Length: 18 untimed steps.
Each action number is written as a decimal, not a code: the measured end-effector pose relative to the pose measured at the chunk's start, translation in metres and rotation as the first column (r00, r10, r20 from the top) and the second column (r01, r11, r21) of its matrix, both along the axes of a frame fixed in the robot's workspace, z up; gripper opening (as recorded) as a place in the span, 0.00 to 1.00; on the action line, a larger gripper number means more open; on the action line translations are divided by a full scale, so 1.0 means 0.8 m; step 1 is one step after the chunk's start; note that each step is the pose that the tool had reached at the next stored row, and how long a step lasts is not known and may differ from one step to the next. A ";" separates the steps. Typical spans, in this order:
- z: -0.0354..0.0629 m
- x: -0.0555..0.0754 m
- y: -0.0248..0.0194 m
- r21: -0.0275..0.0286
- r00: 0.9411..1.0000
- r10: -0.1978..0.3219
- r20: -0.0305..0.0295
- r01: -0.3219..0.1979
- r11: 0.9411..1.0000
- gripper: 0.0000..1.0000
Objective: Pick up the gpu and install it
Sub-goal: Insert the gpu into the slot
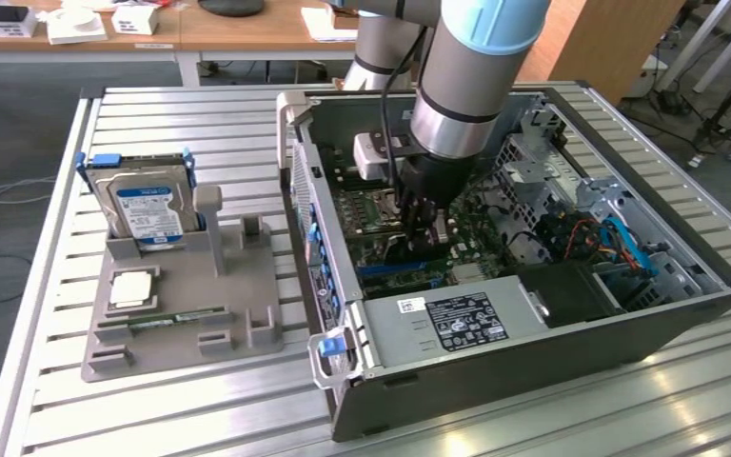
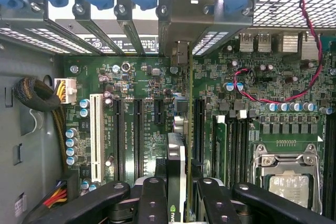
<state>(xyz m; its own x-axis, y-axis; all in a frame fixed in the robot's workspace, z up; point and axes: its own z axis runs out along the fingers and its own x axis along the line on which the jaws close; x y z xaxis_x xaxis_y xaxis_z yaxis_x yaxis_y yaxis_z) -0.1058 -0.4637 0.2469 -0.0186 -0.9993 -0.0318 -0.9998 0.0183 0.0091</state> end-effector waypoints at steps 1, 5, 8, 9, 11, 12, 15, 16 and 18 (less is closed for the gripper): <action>0.000 0.000 0.0000 0.000 1.000 0.000 0.000 0.000 1.000 0.27; -0.001 0.000 0.0000 0.000 1.000 0.000 0.000 0.000 1.000 0.27; -0.002 0.000 0.0000 0.000 1.000 0.000 0.000 0.000 1.000 0.27; -0.002 0.000 0.0000 0.000 1.000 0.000 0.000 0.000 1.000 0.27; -0.002 0.000 0.0000 0.000 1.000 0.000 0.000 0.000 1.000 0.27; -0.002 0.000 0.0000 0.000 1.000 0.000 0.000 0.000 1.000 0.27; -0.002 0.000 0.0000 0.000 1.000 0.000 0.000 0.000 1.000 0.27; -0.002 0.000 0.0000 0.000 1.000 0.000 0.000 0.000 1.000 0.27; -0.003 0.000 0.0000 0.000 1.000 0.000 0.000 0.000 1.000 0.27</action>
